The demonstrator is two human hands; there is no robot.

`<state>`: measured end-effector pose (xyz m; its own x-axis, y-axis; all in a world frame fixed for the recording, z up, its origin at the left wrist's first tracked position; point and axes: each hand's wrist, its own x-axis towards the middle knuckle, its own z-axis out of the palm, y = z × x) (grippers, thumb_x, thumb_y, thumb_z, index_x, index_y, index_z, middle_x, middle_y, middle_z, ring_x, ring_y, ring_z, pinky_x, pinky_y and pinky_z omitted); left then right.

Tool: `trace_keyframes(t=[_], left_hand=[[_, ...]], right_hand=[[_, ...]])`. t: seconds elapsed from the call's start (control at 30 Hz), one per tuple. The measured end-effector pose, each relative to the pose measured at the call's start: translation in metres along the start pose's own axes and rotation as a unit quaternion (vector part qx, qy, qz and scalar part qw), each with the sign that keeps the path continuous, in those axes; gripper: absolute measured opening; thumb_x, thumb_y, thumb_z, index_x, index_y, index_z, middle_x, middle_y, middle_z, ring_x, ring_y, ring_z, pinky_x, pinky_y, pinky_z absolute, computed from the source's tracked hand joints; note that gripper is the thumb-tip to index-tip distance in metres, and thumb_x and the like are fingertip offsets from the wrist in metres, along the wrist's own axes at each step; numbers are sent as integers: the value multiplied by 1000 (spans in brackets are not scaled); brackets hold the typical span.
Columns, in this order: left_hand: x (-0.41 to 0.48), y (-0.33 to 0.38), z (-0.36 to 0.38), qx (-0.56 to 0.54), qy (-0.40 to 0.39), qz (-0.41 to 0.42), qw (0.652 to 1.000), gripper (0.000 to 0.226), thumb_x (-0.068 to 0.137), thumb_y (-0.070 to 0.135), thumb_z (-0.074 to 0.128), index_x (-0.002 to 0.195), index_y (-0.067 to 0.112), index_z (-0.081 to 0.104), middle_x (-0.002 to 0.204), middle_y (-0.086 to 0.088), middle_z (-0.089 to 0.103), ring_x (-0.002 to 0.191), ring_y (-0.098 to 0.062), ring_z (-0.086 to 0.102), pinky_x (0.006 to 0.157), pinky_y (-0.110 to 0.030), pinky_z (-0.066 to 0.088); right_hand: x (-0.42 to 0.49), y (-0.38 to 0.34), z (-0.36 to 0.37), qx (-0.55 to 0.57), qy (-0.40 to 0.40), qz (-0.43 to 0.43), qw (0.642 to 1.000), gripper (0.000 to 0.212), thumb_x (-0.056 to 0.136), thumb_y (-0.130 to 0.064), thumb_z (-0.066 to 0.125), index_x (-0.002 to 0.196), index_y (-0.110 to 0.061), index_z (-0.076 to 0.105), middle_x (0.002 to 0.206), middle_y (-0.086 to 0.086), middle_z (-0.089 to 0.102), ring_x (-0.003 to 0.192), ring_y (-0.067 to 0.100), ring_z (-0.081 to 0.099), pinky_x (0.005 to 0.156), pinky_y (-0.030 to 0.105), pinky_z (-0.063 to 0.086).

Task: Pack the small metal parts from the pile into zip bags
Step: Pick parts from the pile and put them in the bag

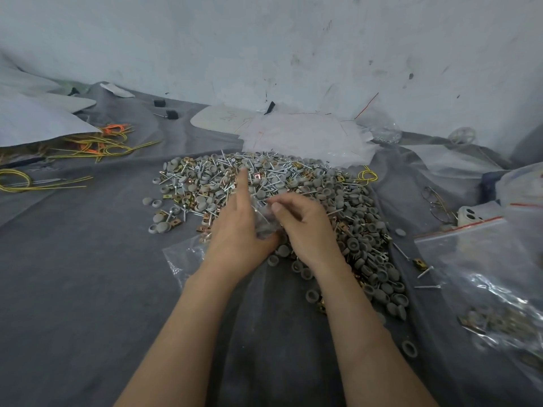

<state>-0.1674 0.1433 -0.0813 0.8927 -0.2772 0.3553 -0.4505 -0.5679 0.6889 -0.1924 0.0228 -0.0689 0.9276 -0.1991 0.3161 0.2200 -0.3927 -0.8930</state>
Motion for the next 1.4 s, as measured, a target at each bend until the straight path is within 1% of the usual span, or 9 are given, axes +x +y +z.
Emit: trace_keyframes(t=[0.13,0.33,0.47,0.67,0.8,0.97,1.13,1.23,1.4], left_hand=[[2,-4,0,0,26,-14,1000,113,75,19,74,151,24,-10,146,-9,36,127,-24,39,99,-29,32],[2,-7,-1,-23,52,-42,998,113,74,23,76,152,24,-6,141,-10,40,124,-27,43,95,-29,35],[3,-5,-2,12,51,-42,998,111,73,26,74,151,26,-4,107,-8,57,99,-33,56,91,-50,46],[2,-6,1,-1,44,-32,999,114,74,20,74,151,23,-10,147,-11,35,128,-27,40,100,-35,36],[0,-1,2,3,32,-25,999,114,74,18,74,151,24,-10,138,-11,44,107,-21,49,90,-33,40],[-2,4,2,-7,9,-10,1000,110,76,19,72,152,25,-8,122,-12,53,106,-28,53,93,-45,45],[-1,4,3,-17,12,-1,1000,107,78,19,70,152,21,-7,132,-14,50,111,-30,53,93,-45,46],[0,1,3,-12,32,-11,999,109,76,17,73,152,21,-6,135,-12,48,99,-16,50,82,-31,41],[2,-3,3,-6,67,-30,997,111,75,19,75,152,23,-5,138,-10,45,116,-23,46,90,-29,35]], right_hand=[[0,4,-5,-157,96,-29,983,20,95,-12,52,105,-18,68,101,-4,70,89,4,62,80,23,48],[-6,14,7,-439,7,14,899,23,94,-34,52,112,-28,66,131,0,42,124,24,29,102,41,25],[-5,15,13,-447,23,18,894,22,93,-26,53,113,-27,63,134,2,37,125,26,26,102,42,23],[-3,13,12,-414,51,27,908,13,92,-22,56,105,-22,55,124,1,46,121,24,35,99,40,26],[0,6,0,-180,149,3,972,11,90,-18,63,86,-21,53,85,-9,58,85,9,56,82,20,43],[2,1,-6,29,139,28,989,14,84,-15,71,80,-23,60,80,-12,65,71,-10,59,67,3,43],[0,-2,1,-11,26,-10,1000,18,89,-7,62,85,-25,64,86,-15,68,86,-6,64,77,8,47],[0,-3,-5,-41,78,-19,996,13,93,-10,57,96,-18,67,86,-13,69,84,-2,65,75,9,49],[-2,1,-15,-309,44,-8,950,14,89,-27,64,99,-20,71,96,-3,59,95,18,57,86,36,49]])
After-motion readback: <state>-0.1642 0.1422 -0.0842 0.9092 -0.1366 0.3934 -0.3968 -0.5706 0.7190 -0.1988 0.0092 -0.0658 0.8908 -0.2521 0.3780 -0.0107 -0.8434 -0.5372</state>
